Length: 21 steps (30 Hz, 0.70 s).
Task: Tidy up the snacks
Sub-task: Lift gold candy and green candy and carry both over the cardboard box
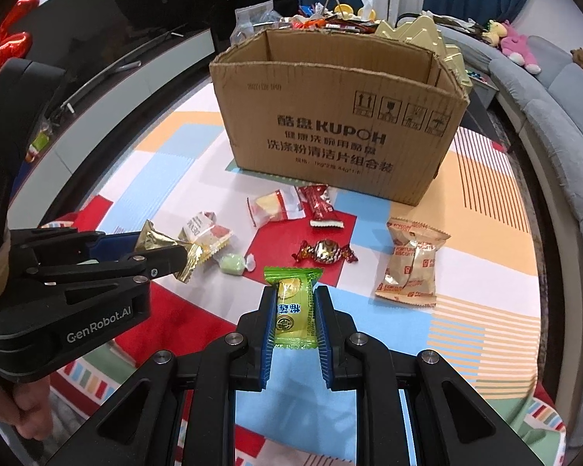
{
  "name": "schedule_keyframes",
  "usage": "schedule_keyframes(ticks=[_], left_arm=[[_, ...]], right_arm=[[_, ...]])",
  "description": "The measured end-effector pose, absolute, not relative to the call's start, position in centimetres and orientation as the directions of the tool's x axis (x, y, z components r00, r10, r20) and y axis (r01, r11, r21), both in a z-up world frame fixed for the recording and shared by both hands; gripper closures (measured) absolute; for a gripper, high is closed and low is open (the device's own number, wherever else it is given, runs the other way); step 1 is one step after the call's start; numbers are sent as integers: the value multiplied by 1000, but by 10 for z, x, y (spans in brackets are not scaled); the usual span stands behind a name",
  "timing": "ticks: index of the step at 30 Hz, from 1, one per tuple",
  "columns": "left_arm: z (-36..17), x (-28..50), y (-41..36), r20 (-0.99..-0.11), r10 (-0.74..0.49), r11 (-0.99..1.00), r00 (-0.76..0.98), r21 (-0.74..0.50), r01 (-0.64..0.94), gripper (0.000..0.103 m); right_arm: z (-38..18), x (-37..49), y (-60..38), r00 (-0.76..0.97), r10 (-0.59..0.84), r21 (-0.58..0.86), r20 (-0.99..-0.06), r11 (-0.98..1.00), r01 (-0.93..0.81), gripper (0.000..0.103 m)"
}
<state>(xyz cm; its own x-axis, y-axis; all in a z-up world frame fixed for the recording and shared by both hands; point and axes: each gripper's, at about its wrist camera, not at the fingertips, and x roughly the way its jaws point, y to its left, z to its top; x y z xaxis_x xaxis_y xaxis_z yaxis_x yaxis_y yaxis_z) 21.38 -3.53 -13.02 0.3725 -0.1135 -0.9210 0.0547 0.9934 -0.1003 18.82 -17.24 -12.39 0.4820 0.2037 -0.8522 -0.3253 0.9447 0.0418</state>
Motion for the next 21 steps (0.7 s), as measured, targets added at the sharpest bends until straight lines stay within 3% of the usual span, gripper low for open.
schedule_keyframes(ticks=[21], left_arm=[[-92,227,-37,-884,-115,993,453,-93,70,73]], right_arm=[[-86,201,-176,551,213,58,-807,957,-285,82]])
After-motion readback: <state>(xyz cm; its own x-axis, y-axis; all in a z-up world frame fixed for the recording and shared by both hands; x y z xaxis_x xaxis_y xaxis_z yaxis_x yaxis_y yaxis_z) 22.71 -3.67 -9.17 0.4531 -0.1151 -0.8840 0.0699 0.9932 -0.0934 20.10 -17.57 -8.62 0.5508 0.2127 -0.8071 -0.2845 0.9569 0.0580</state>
